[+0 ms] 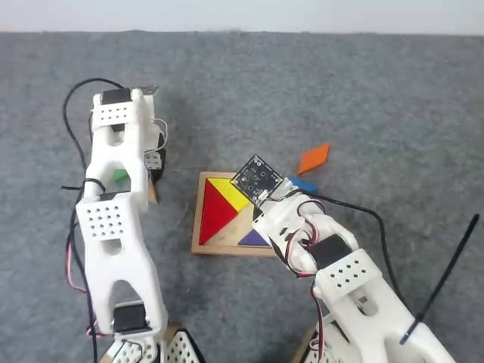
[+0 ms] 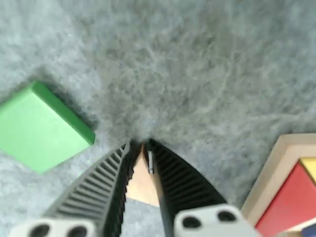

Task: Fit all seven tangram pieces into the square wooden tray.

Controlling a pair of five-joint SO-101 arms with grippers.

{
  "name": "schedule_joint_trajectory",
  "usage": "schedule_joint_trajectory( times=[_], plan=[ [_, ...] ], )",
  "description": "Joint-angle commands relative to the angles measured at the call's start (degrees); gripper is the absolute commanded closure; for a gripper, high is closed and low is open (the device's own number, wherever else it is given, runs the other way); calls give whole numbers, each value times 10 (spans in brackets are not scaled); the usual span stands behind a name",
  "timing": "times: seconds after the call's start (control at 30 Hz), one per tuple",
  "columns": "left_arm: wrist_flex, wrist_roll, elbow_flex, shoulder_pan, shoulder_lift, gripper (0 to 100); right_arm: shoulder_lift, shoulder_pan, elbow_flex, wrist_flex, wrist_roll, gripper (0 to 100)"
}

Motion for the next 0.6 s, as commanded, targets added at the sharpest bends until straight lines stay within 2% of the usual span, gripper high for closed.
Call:
schedule_joint_trajectory(
  times=[0.0,0.23,0.47,0.57],
  plan=[
    [18,1,17,2,-44,968,-28,0,-5,3,-2,972],
    [20,4,34,-37,-75,793,-28,0,-5,3,-2,972],
    [16,4,153,-49,-163,782,-28,0,-6,3,-2,972],
    [-17,5,209,-48,-173,781,-28,0,-6,4,-2,972]
  ],
)
